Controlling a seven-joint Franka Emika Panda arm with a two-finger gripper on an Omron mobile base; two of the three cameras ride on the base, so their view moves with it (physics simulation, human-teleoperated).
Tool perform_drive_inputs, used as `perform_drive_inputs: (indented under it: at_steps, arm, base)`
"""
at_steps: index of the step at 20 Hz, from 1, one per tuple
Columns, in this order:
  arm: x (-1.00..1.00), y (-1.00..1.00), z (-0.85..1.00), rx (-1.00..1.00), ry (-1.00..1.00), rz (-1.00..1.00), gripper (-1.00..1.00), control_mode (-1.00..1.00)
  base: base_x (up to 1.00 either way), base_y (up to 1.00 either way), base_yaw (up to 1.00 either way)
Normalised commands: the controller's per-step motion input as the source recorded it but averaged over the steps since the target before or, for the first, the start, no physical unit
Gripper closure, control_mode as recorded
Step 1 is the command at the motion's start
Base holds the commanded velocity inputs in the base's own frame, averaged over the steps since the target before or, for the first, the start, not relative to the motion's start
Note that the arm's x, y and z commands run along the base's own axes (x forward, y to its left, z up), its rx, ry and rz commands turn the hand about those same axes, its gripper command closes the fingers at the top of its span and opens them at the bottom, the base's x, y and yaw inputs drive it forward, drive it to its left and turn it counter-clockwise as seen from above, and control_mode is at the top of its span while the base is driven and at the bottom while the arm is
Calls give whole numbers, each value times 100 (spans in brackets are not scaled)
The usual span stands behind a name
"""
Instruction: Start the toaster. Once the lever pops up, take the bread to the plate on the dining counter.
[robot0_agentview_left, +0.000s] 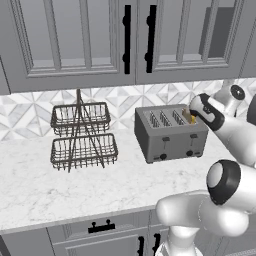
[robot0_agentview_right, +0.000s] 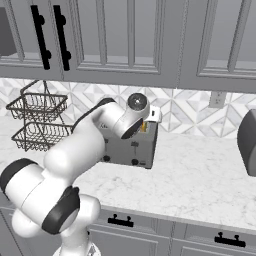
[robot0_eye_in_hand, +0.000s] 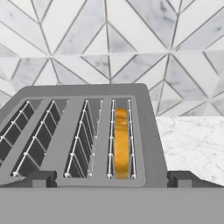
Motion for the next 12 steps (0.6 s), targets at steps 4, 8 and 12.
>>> perform_drive_inputs:
  at_steps: [4,8,12]
  arm:
    - [0,0,-3,0,11,0,-100,-100]
    - [3,0,-9,0,2,0,-100,-100]
    - [18,0,-2,0,11,0,-100,-100]
  base:
    - [0,0,0]
    - [0,0,0]
    - [0,0,0]
